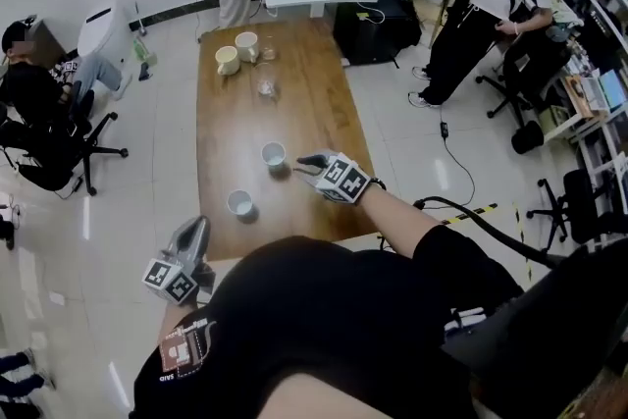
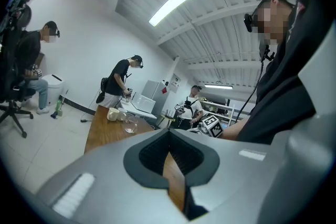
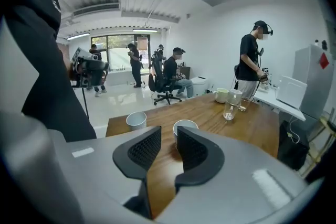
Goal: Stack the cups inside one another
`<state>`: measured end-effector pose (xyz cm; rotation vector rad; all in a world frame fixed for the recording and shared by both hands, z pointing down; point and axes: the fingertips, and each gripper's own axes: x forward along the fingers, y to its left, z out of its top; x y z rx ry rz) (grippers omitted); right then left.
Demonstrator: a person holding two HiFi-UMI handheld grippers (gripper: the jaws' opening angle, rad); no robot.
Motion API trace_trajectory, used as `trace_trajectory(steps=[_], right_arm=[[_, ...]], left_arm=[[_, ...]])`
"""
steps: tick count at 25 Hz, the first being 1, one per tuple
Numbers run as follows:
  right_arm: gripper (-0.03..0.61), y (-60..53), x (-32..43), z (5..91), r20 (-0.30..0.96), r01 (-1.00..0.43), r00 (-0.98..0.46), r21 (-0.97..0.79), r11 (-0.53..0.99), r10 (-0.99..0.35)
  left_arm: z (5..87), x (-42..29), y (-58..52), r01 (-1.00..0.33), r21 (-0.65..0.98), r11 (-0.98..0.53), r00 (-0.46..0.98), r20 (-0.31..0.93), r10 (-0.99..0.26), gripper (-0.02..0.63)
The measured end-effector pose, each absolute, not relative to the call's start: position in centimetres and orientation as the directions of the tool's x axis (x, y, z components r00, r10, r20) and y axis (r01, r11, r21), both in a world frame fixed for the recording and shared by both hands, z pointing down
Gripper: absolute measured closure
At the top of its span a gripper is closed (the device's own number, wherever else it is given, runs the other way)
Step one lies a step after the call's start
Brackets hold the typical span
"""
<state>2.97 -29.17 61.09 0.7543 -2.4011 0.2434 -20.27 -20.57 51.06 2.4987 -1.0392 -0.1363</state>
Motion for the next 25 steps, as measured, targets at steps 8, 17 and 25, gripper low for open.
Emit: trace_trajectory(steps=[8, 17, 25], right_arm=[[0.397, -31.0, 0.4, 64.5, 0.705, -0.453, -0.586, 0.125, 0.883, -0.400], [0.379, -33.0, 1.3, 69.8, 0.821, -0.301, -0.447, 0.236, 0.924, -0.356], [0.394, -34.4, -0.4, 70.5, 0.825, -0.233, -0.406, 0.323, 0.917, -0.394]], left_arm=[[51.2, -22.9, -19.1, -0.708, 0.417, -0.570, 0.655, 0.085, -0.751, 0.612], [51.5, -24.0, -18.3, -0.743, 0.412, -0.528, 0.618, 0.117, -0.777, 0.612], [52.1, -27.0, -17.4, -0.766, 0.433, -0.475, 0.576, 0.134, -0.806, 0.612]])
